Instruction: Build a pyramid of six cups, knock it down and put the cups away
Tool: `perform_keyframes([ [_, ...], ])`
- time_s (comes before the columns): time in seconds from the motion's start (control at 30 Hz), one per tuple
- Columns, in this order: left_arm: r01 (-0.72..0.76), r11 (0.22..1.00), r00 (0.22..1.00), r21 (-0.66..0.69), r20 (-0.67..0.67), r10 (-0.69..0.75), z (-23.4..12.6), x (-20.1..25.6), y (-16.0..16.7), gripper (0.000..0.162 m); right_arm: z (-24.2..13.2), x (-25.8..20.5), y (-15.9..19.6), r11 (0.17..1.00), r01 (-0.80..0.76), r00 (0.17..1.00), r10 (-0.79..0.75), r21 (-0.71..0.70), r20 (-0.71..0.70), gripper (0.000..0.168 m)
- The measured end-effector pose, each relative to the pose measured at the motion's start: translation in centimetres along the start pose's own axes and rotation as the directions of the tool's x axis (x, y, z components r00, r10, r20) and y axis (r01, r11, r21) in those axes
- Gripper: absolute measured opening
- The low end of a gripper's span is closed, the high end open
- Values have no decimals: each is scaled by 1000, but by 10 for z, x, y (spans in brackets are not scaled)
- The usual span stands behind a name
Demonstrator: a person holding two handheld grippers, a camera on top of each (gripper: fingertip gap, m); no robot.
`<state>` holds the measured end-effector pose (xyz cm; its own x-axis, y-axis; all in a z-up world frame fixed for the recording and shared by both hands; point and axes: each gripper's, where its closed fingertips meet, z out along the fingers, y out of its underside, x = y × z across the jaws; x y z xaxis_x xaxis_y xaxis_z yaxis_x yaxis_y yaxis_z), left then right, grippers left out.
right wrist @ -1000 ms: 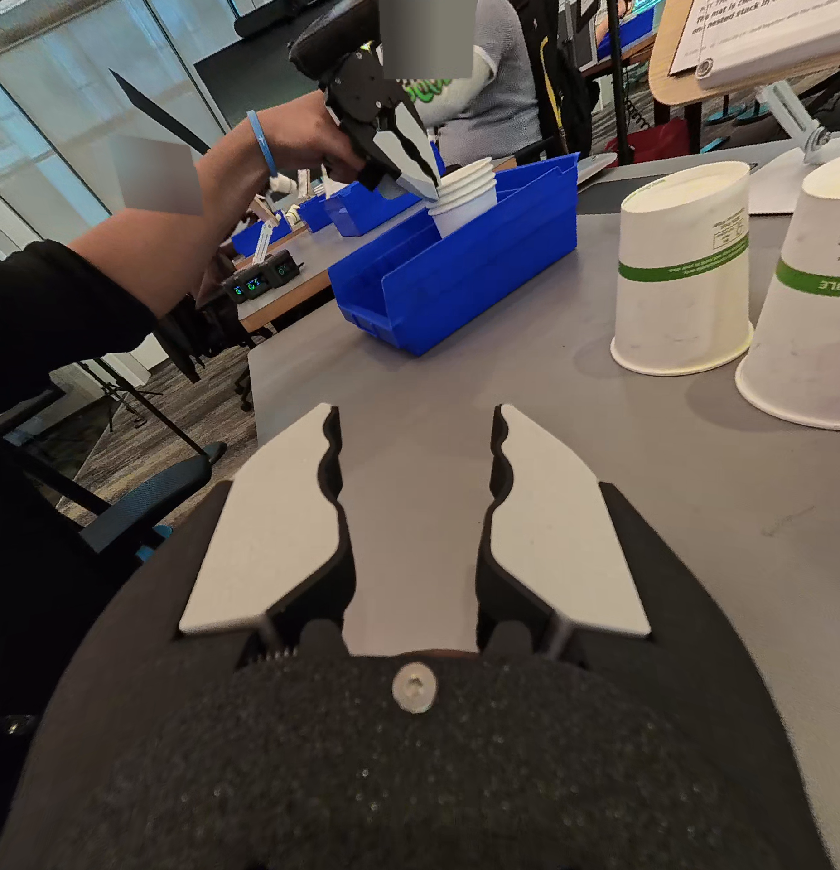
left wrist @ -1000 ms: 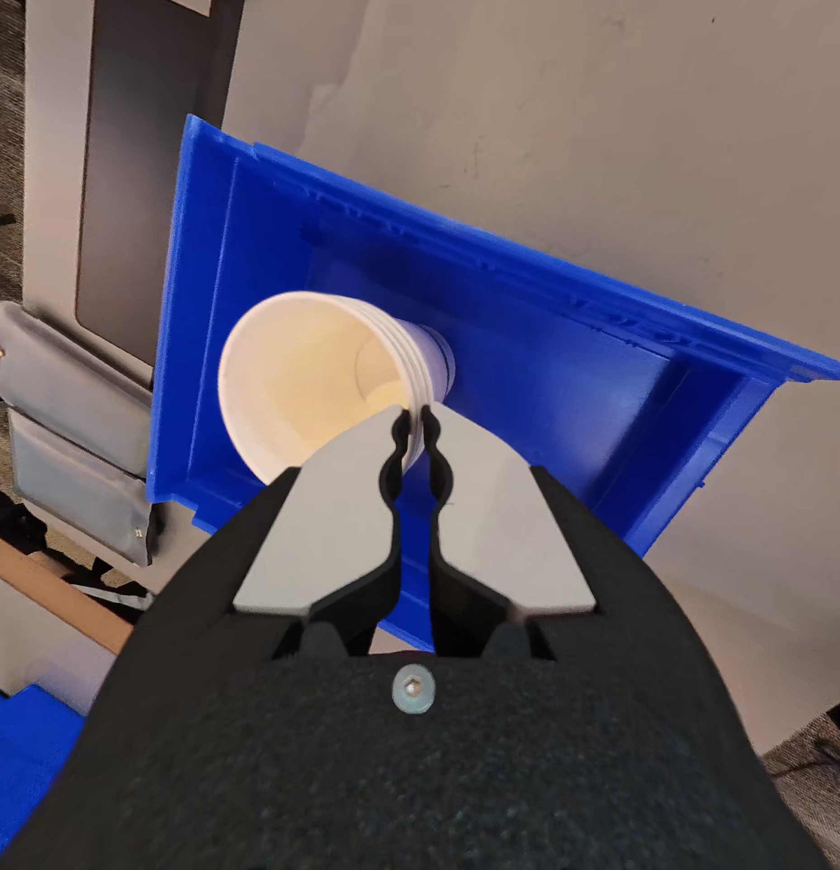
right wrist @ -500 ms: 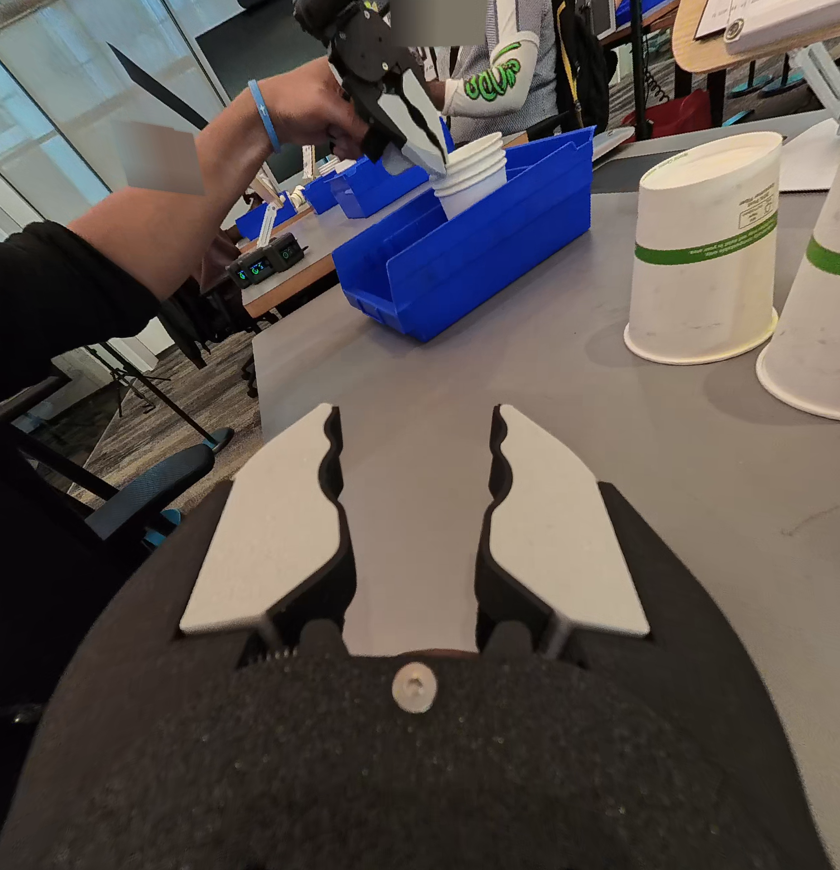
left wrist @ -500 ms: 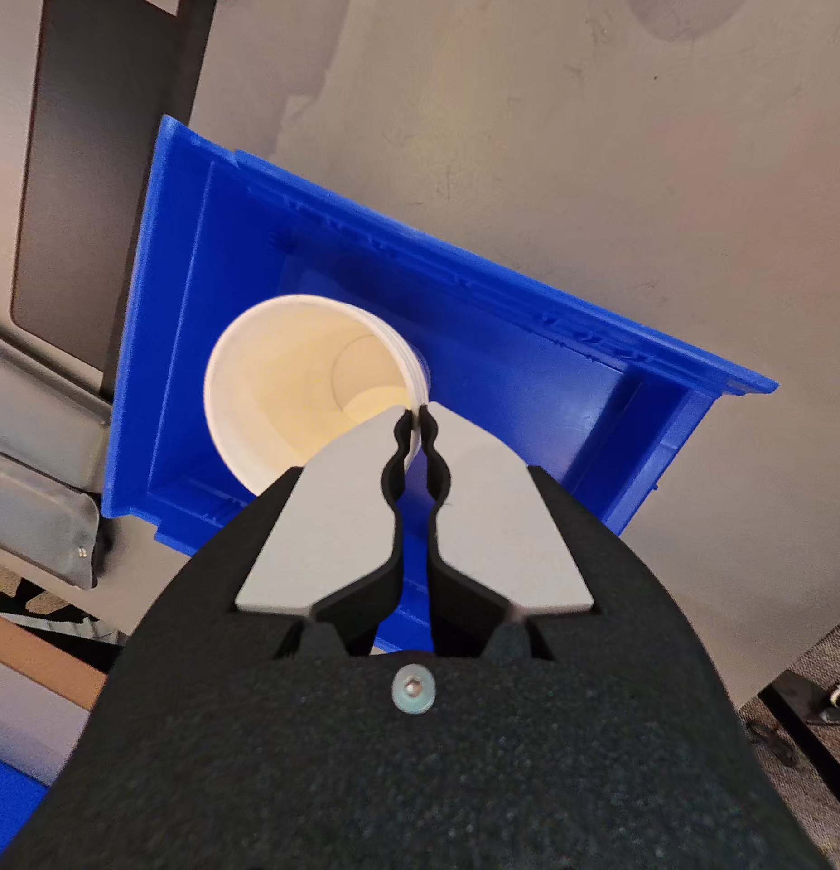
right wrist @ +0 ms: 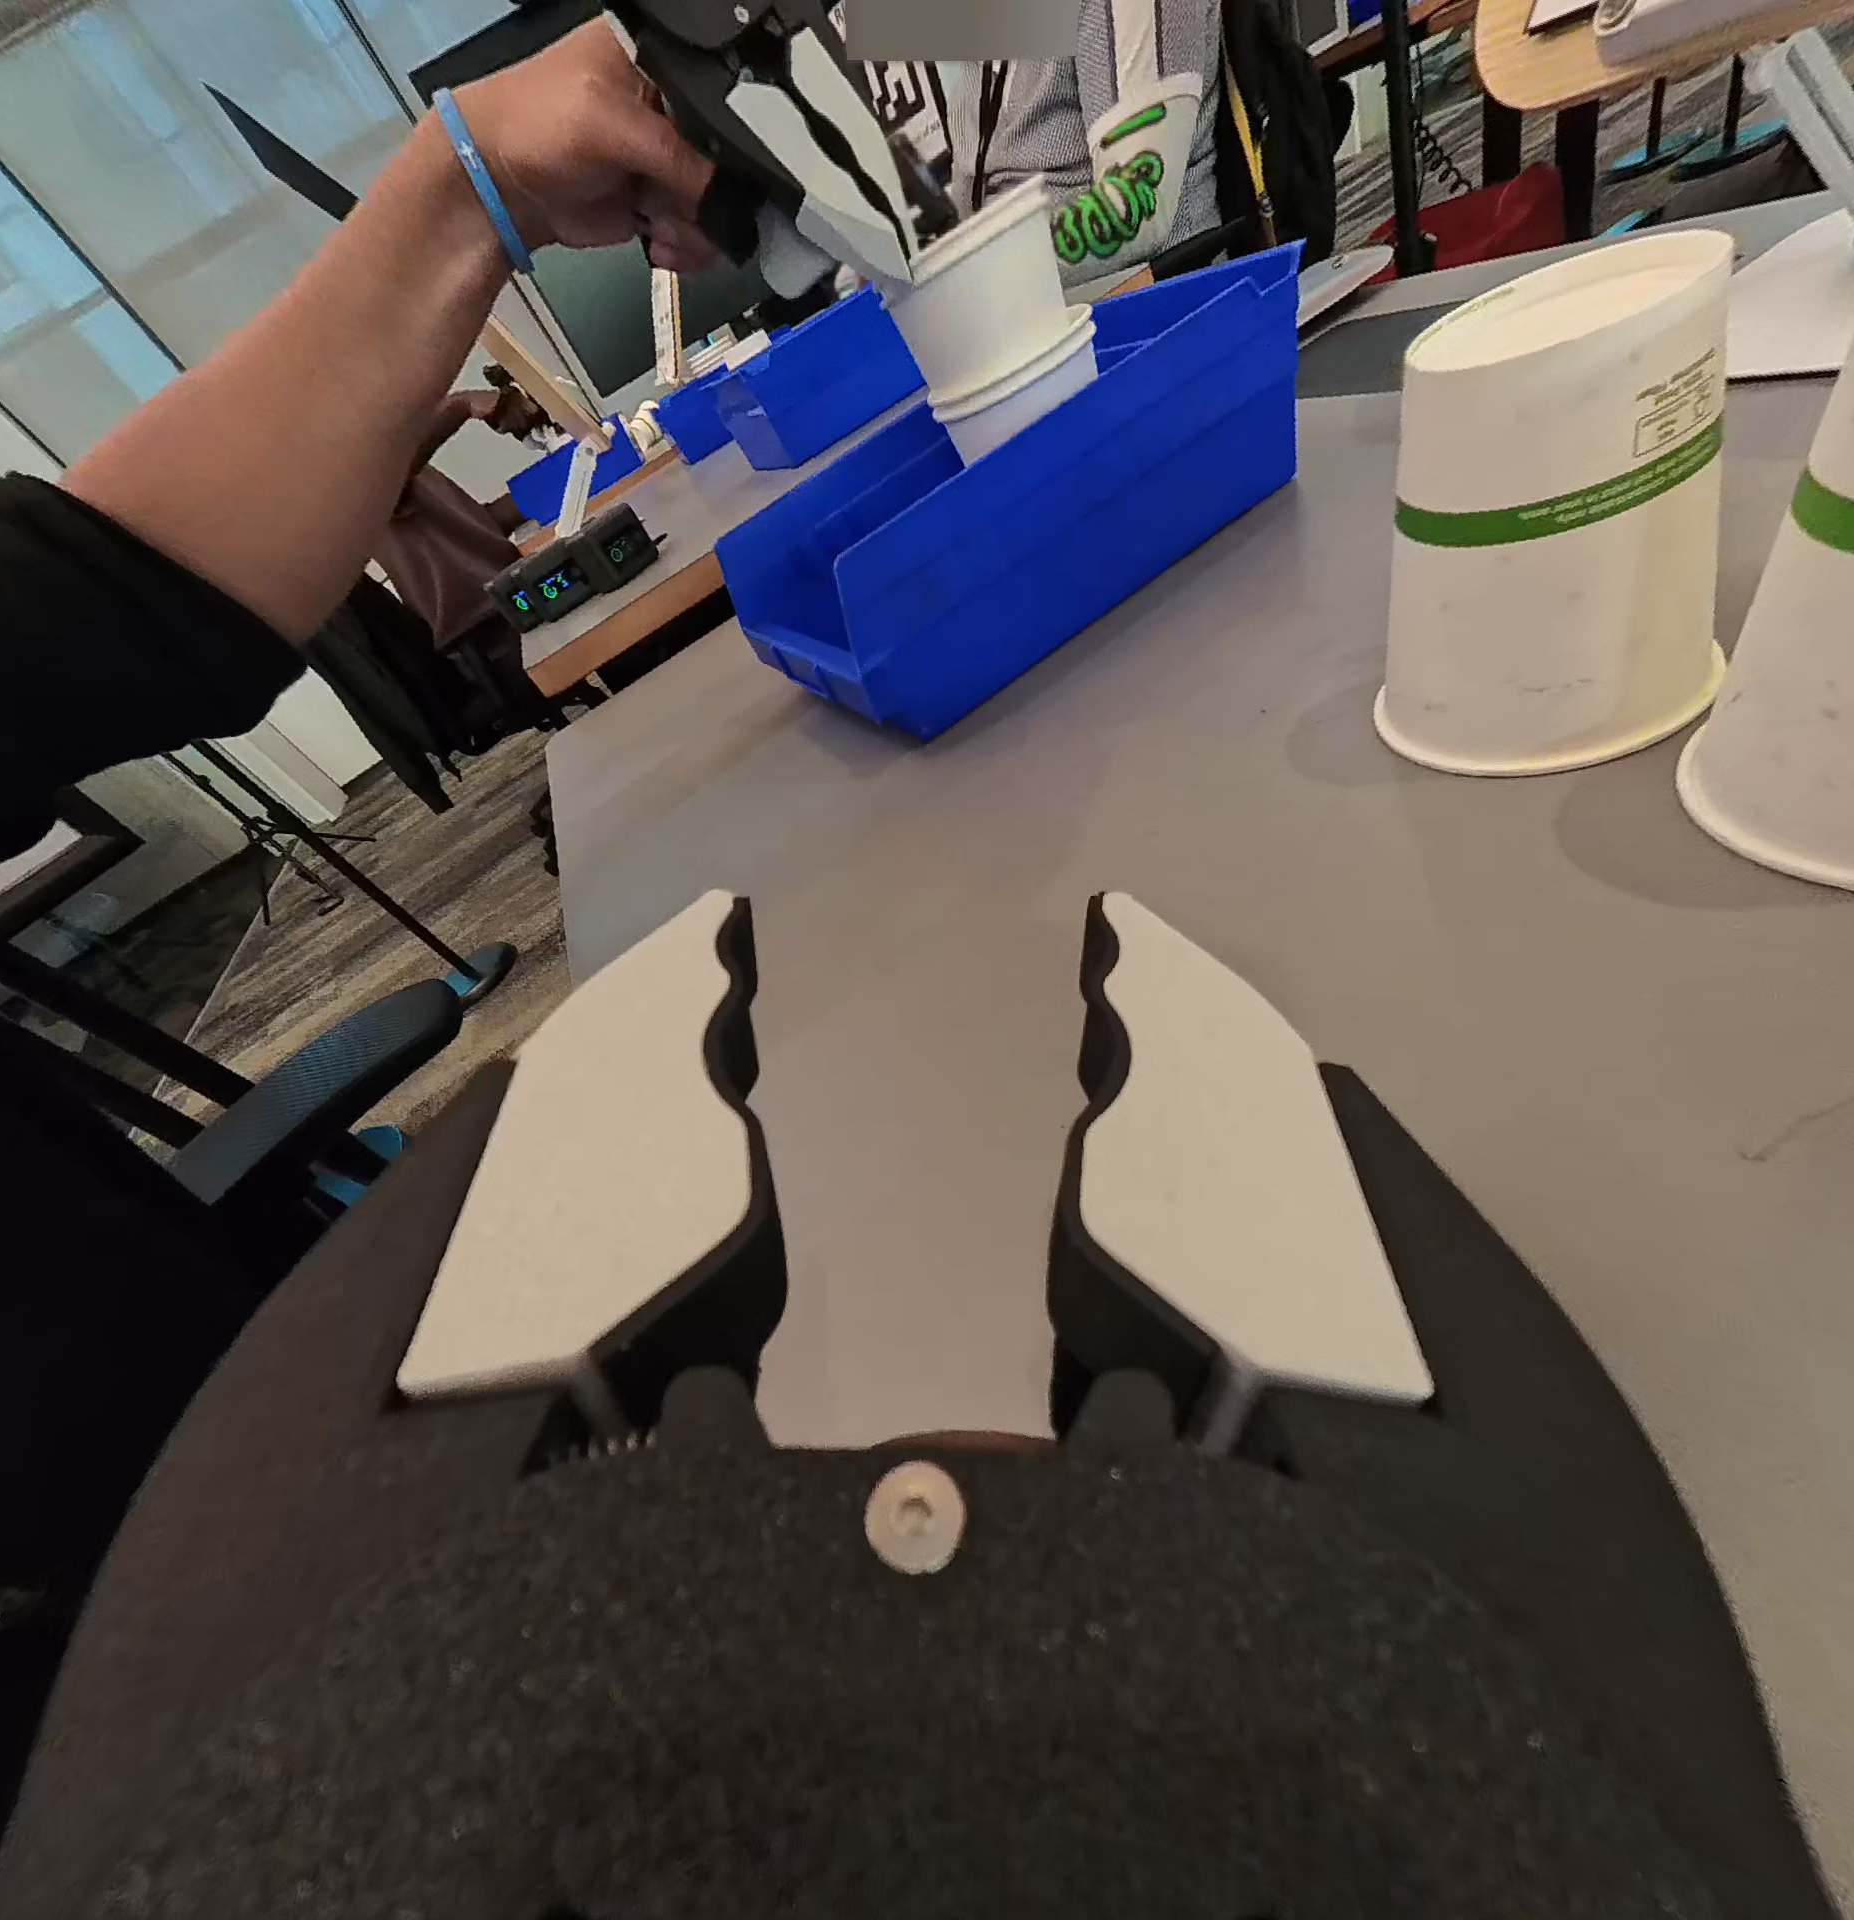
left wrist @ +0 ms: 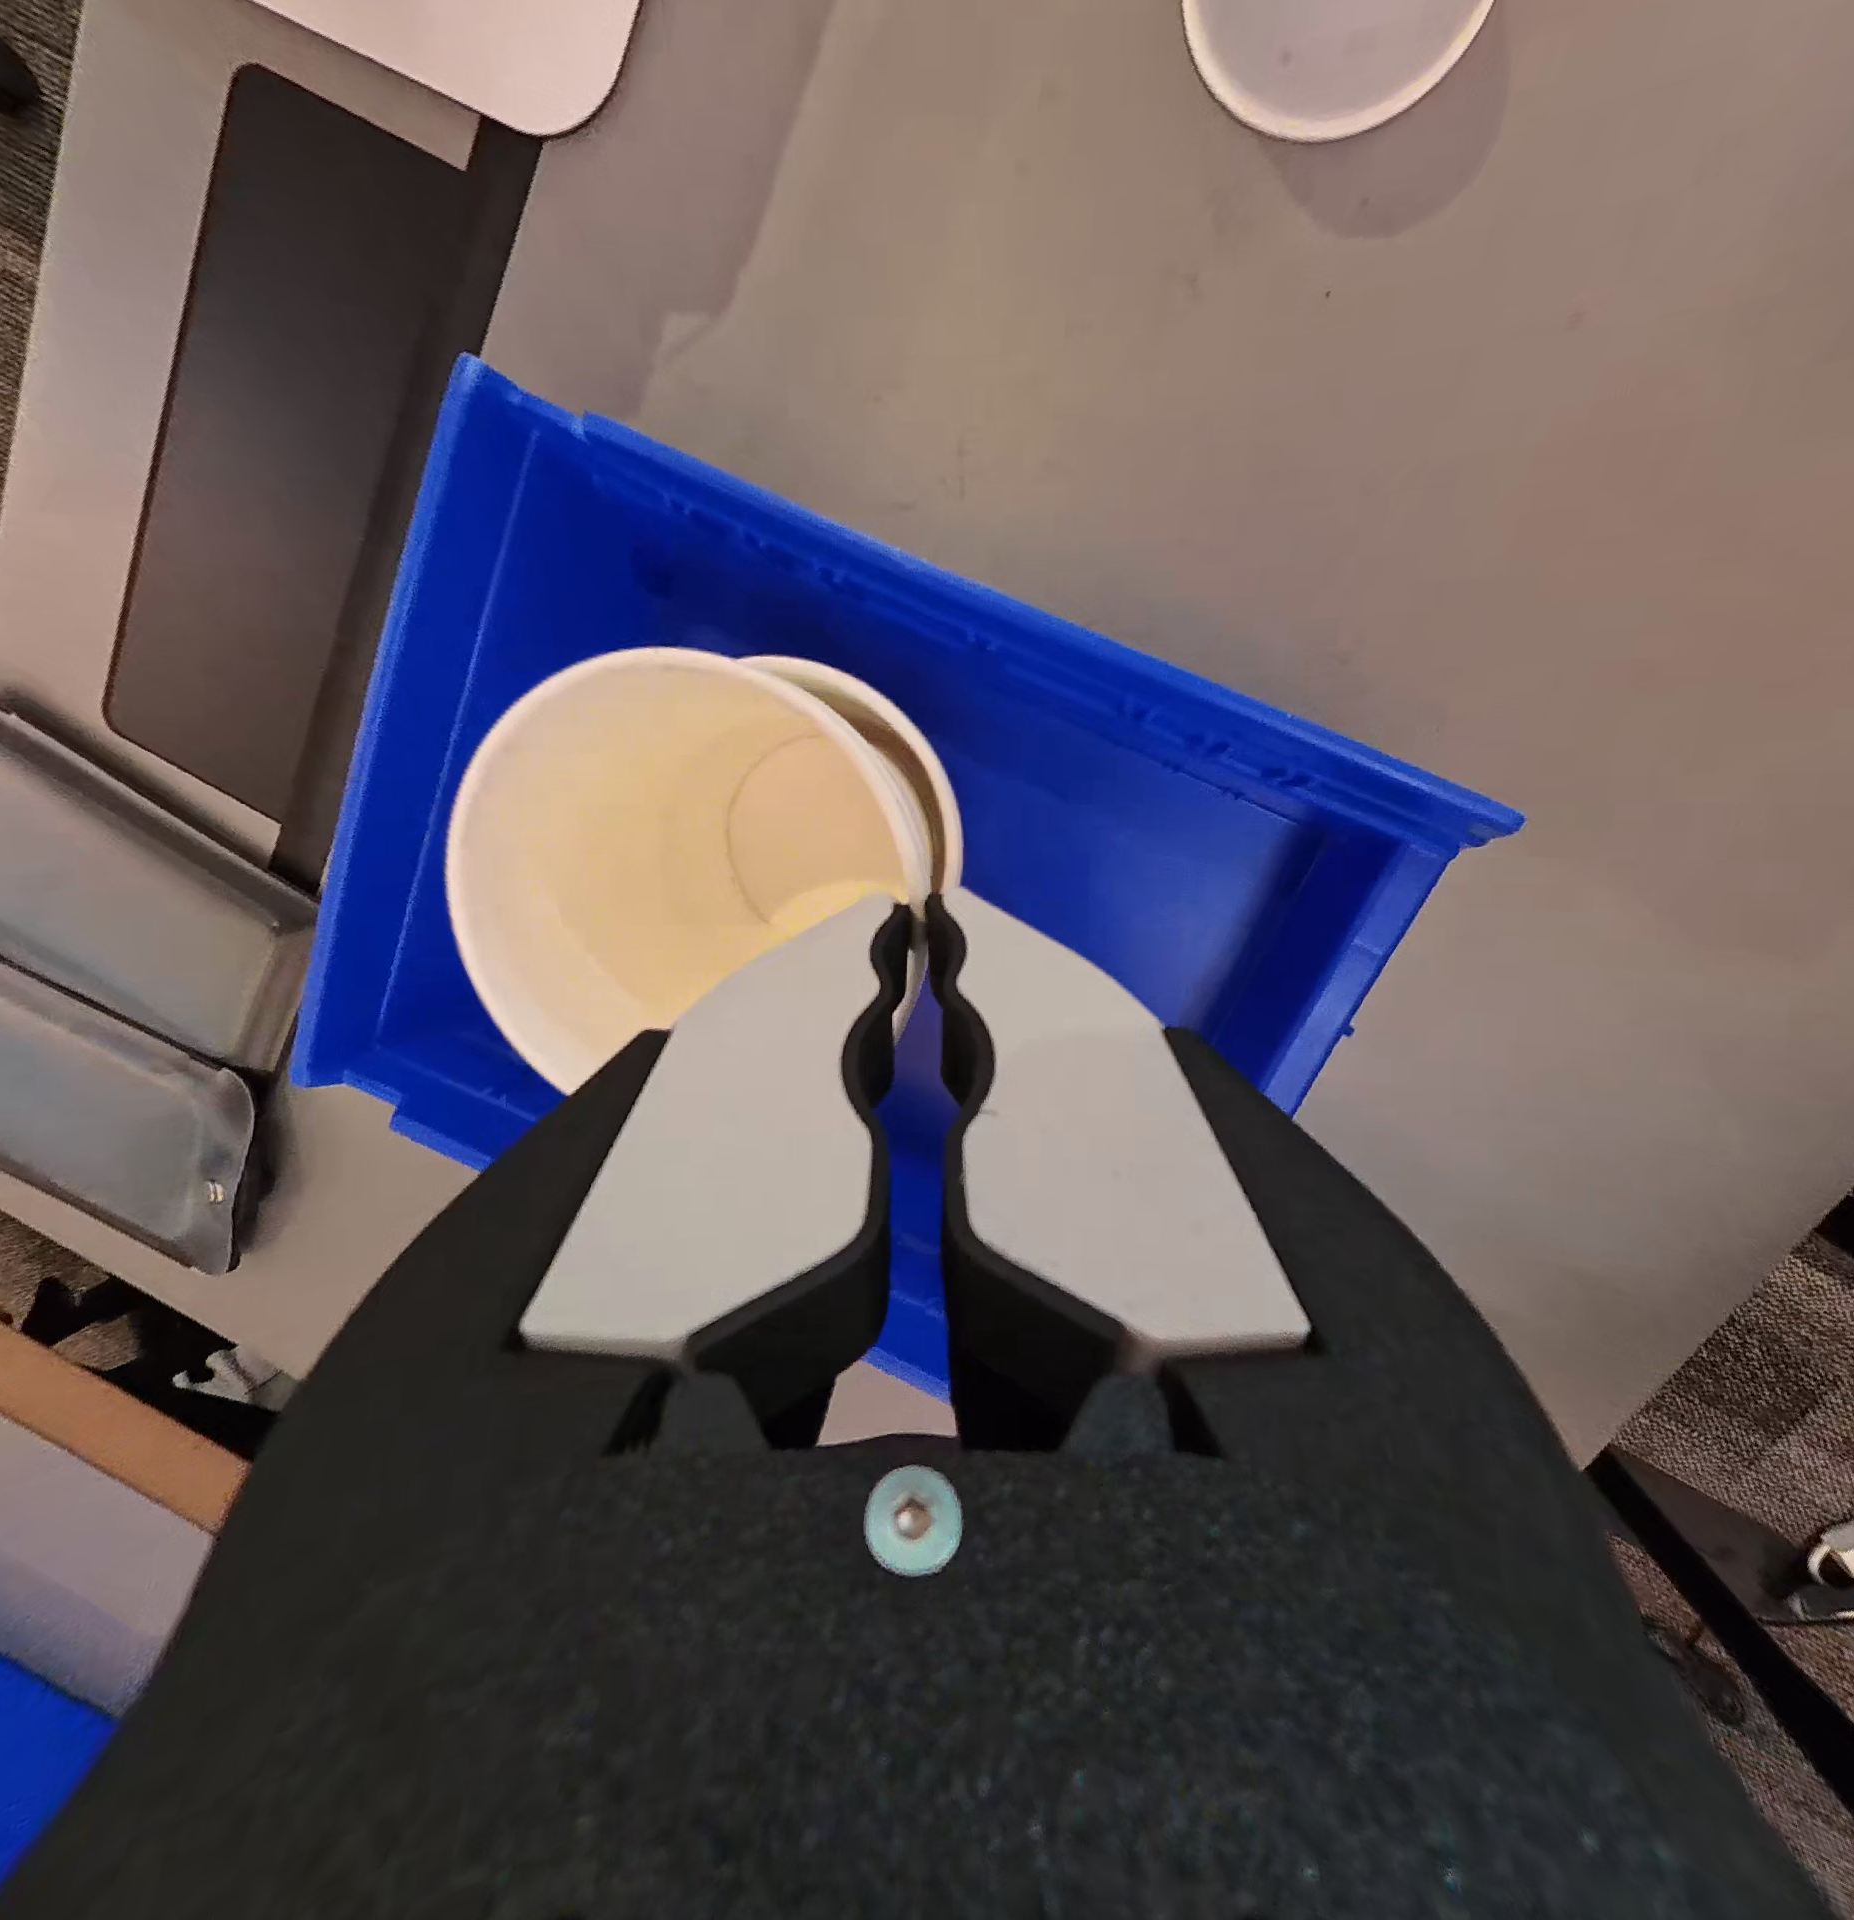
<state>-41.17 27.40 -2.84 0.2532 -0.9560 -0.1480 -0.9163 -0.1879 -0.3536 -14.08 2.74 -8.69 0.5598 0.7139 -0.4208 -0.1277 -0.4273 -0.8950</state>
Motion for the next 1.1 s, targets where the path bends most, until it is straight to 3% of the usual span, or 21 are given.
perform_keyframes([
  [0.23, 31, 999, 999, -13, -18, -31, 8, -1, 1, 4, 0, -1, 3, 1000, 8, 1000, -8, -18, 0, 60],
  [0.5, 202, 979, 947, -9, -254, -198, 13, 11, -6, 3, -1, -2, 2, 1000, -2, 1000, 2, -22, 17, 59],
  [1.1, 192, 981, 962, 28, -203, -182, -23, 1, -21, 3, 0, -8, 4, 999, 16, 1000, -15, -36, 26, 59],
])
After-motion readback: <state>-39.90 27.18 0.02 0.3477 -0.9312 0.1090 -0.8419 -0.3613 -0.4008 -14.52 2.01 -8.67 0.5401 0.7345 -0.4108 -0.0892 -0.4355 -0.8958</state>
